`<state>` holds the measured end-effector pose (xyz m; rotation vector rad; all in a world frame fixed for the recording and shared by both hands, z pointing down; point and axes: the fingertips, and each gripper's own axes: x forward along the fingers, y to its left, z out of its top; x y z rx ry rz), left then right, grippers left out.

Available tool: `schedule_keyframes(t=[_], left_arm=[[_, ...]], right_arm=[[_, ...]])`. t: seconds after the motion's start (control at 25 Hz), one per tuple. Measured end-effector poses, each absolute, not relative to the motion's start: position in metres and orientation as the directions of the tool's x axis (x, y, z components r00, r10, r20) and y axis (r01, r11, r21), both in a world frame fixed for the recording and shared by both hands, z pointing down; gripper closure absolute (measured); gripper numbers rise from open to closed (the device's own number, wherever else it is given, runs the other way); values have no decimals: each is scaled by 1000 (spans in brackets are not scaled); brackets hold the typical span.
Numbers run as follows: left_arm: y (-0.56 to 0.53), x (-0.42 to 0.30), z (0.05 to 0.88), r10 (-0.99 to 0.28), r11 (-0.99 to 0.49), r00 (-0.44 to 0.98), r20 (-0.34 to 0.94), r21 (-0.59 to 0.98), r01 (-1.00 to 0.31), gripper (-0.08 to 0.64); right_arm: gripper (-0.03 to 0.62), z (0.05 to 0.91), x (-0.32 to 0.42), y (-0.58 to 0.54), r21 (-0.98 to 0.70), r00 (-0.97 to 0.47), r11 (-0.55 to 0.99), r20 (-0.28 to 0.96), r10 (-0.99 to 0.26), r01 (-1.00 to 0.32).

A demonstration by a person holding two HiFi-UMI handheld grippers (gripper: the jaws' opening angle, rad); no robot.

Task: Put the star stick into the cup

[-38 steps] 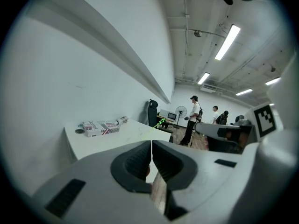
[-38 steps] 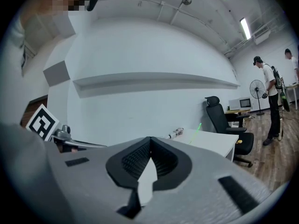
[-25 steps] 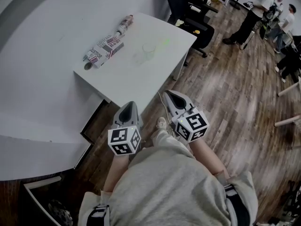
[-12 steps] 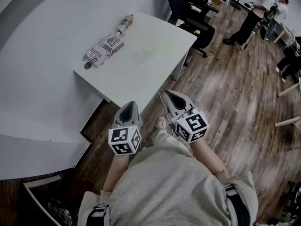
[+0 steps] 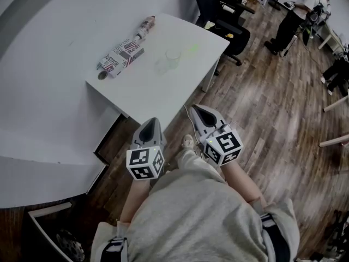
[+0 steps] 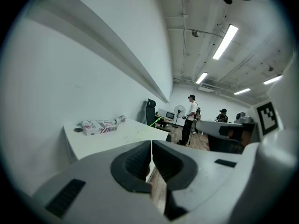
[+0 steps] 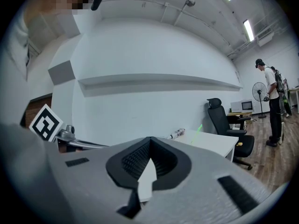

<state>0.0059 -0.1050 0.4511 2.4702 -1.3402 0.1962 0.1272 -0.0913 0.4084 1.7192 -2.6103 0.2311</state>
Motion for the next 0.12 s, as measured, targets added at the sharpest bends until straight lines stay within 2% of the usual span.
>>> schedule_keyframes(t=[0.12], left_arm=[[-105, 8, 450, -791, -508, 551, 268, 215, -834, 550]], right_arm=[[597, 408, 129, -91, -120, -399, 388, 86, -913, -914]])
